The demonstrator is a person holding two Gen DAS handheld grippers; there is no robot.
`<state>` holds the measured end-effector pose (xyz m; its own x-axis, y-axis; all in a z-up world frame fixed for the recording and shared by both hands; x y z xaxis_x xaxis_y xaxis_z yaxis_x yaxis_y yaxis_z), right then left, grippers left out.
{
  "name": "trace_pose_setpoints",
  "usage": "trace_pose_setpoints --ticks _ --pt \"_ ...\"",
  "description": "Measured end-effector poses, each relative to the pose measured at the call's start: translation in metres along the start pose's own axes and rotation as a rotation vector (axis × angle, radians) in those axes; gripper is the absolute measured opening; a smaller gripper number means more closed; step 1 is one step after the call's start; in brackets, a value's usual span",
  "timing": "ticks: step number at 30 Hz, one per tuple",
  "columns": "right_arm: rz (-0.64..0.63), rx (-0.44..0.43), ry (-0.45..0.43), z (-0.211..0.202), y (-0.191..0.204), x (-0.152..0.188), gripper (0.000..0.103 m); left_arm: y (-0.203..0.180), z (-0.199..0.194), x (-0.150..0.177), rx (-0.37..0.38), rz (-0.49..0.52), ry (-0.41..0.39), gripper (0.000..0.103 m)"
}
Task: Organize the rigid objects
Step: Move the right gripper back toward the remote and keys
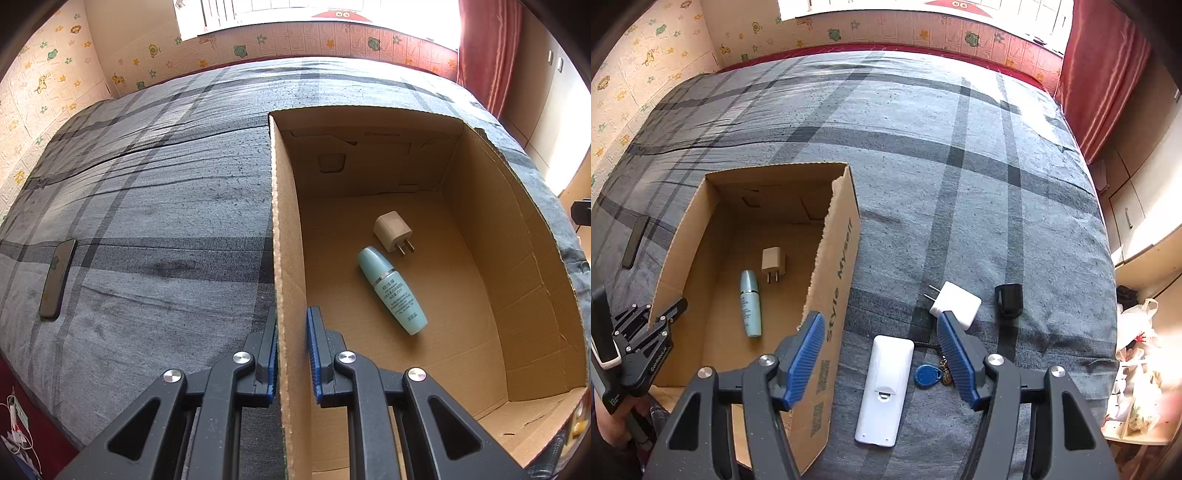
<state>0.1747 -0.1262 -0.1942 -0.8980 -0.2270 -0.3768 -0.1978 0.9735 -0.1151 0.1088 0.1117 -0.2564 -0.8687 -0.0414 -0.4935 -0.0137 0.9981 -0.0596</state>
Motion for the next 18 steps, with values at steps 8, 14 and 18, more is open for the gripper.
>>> trace_pose_setpoints --ticks 8,14,18 --pt "0.090 0.023 0.016 0.025 -0.041 0.021 0.103 0.000 0.000 0.000 0.001 -0.001 0.000 0.015" --pt "0.143 0.050 0.070 0.057 -0.061 0.034 0.103 0.000 -0.001 0.000 0.001 -0.001 0.001 0.015" --pt "0.173 0.058 0.114 0.082 -0.070 0.044 0.103 0.000 -0.001 0.000 0.002 -0.002 0.002 0.015"
Point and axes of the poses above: each gripper's, at about its wrist camera, not at the fingertips, and z roughly the way its jaws point, y to its left, x to its underside, the point moved 8 cm from there along z, roughly the way its jaws point, and after that the axes turned 6 degrees about x, right-handed, at the moved point
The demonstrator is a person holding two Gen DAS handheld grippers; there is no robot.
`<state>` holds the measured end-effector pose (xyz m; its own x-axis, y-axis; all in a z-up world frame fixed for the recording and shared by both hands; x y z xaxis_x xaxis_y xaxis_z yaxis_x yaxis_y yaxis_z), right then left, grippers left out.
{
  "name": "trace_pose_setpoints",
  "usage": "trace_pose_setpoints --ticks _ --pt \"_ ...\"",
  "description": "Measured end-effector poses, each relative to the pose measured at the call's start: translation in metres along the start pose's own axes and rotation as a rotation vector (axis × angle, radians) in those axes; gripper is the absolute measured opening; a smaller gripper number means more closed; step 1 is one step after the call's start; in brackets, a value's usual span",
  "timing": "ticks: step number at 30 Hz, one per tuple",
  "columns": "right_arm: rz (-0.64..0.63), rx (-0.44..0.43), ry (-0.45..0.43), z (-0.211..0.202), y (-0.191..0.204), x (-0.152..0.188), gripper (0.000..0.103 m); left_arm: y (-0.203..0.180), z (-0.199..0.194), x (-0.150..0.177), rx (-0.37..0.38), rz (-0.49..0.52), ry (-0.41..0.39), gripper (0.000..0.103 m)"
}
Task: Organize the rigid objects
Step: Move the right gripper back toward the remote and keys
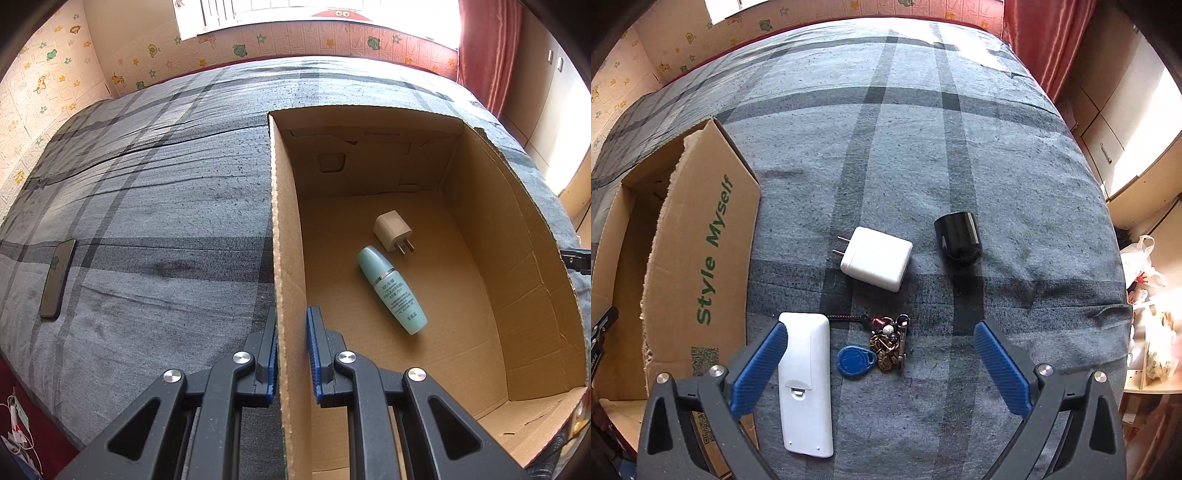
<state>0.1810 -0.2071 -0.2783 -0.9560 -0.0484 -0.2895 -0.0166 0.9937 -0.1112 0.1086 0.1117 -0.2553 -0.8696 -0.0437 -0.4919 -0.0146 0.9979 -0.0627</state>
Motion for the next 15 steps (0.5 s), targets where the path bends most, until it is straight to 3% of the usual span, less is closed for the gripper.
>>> trace_pose_setpoints --ticks 8,15 --pt "0.075 -0.023 0.112 0.052 -0.013 0.012 0.103 0.001 -0.001 0.000 0.000 0.001 0.000 0.015" --pt "0.071 -0.001 0.142 0.072 -0.016 0.011 0.103 0.001 0.000 0.000 -0.001 0.001 0.001 0.015"
Point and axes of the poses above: each gripper's, at about its wrist camera, not at the fingertips, and z roughly the way its jaws point, y to its left, x to its underside, the point moved 8 cm from there along z, roughly the way its jaws point, and after that the axes turned 6 degrees about x, right-handed, at the moved point
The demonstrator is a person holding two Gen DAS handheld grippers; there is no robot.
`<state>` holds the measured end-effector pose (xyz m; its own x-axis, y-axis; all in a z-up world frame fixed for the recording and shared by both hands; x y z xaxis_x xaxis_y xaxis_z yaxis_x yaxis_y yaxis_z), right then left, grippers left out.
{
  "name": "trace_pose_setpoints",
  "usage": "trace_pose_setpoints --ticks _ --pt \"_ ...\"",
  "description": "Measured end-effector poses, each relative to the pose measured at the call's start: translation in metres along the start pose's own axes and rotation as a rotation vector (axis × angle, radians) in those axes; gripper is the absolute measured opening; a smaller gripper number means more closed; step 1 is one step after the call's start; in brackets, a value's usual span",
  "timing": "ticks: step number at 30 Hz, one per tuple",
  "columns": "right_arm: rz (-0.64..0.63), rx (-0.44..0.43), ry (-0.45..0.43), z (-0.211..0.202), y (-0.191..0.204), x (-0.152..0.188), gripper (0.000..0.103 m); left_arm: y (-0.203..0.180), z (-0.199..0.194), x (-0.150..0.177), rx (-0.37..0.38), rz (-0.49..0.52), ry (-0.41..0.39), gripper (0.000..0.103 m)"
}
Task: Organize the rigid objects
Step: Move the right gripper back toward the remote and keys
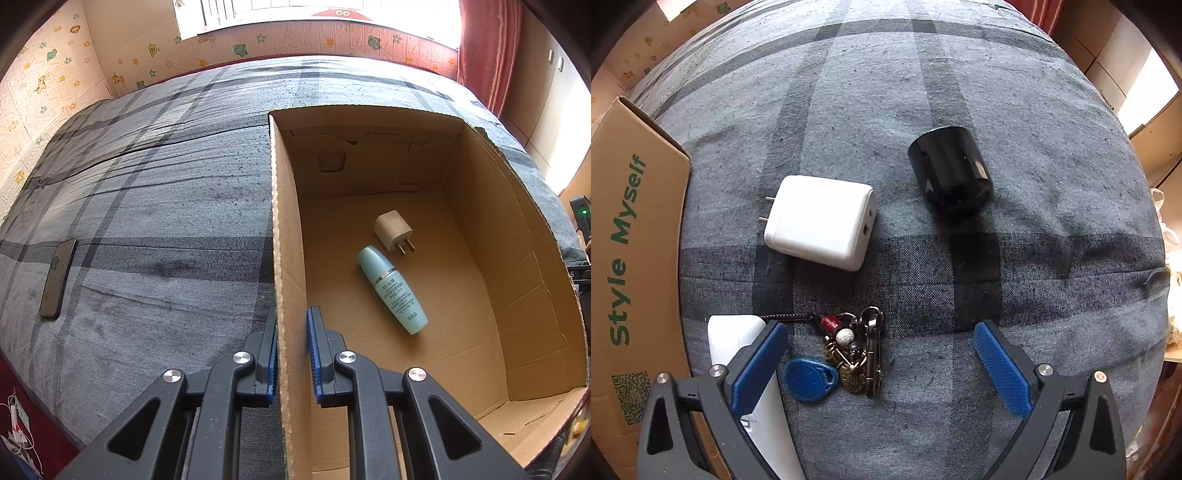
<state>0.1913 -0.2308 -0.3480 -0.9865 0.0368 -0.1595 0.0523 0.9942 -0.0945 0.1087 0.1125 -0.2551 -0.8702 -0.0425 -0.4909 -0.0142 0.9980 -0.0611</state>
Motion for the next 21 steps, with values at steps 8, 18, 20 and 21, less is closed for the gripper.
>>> trace_pose_setpoints --ticks 8,18,20,21 --pt "0.002 0.016 0.012 0.015 0.003 0.002 0.103 0.000 0.001 0.000 -0.001 0.002 0.000 0.016" --pt "0.011 -0.006 0.029 0.023 -0.003 -0.003 0.103 0.000 0.001 0.001 -0.006 0.004 0.001 0.016" --pt "0.010 -0.013 0.032 0.023 -0.005 -0.004 0.103 0.000 0.001 0.001 -0.009 0.005 0.001 0.016" --pt "0.008 -0.012 0.030 0.022 -0.005 -0.006 0.103 0.000 0.002 0.001 -0.009 0.005 0.002 0.016"
Point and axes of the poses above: each gripper's, at about its wrist camera, not at the fingertips, and z roughly the way its jaws point, y to its left, x to its underside, the point moved 8 cm from there along z, roughly the way its jaws point, and after that the axes turned 6 degrees about x, right-handed, at the moved point
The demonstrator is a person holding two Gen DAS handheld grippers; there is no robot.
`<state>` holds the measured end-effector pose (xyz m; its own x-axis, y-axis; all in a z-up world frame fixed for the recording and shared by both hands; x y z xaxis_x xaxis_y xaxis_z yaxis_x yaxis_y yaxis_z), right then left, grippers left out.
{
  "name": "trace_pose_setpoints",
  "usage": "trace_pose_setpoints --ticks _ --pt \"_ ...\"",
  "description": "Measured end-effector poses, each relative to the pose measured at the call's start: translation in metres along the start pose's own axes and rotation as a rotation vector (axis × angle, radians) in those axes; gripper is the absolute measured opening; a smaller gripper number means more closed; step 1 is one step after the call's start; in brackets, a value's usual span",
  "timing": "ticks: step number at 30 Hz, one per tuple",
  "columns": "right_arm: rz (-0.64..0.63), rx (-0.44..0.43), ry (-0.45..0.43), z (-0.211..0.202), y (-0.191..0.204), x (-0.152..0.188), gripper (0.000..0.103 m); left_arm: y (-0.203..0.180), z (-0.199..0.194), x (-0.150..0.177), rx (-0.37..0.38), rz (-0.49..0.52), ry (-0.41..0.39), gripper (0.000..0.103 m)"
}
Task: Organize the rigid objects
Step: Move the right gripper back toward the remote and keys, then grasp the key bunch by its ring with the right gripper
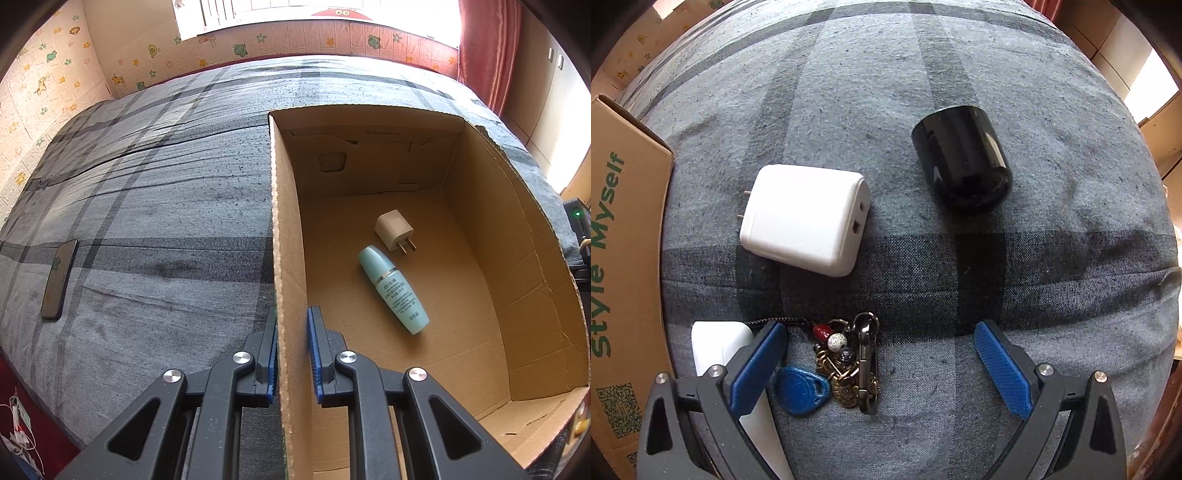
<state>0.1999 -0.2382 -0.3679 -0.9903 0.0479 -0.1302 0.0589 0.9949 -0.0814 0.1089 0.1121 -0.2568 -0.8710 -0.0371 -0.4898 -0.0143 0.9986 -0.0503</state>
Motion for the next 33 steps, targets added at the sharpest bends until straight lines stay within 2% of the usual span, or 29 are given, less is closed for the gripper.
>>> trace_pose_setpoints --ticks 2,4,5,6,7,8,16,33 --pt "-0.002 0.010 -0.012 -0.004 -0.001 -0.001 0.103 -0.001 0.000 0.000 0.001 0.000 0.000 0.016" --pt "0.004 0.038 -0.032 -0.009 -0.003 -0.001 0.092 -0.001 0.000 0.000 0.000 0.000 0.000 0.016" --pt "0.008 0.043 -0.042 -0.013 -0.003 0.000 0.080 -0.001 0.000 0.000 0.000 0.000 0.000 0.016" --pt "0.015 0.036 -0.048 -0.017 -0.003 0.000 0.060 -0.001 0.000 0.000 -0.001 0.001 0.000 0.016" --pt "0.019 0.023 -0.051 -0.021 -0.002 0.001 0.046 -0.001 0.000 0.000 -0.002 0.002 0.000 0.016" --pt "0.020 0.023 -0.050 -0.024 -0.002 0.002 0.028 -0.001 0.000 0.000 -0.004 0.004 0.000 0.016" --pt "0.014 0.033 -0.090 -0.036 -0.004 0.007 0.027 -0.001 0.000 0.000 -0.006 0.004 0.000 0.016" --pt "-0.022 0.037 -0.224 -0.108 0.008 0.018 0.027 -0.002 -0.001 0.000 0.000 0.001 0.000 0.016"
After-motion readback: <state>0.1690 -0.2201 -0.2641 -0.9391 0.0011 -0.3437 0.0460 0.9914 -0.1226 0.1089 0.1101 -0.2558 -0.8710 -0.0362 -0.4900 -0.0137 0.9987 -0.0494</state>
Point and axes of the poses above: each gripper's, at about its wrist camera, not at the fingertips, and z roughly the way its jaws point, y to its left, x to its underside, the point moved 8 cm from there along z, roughly the way its jaws point, and after that the axes turned 6 degrees about x, right-handed, at the moved point
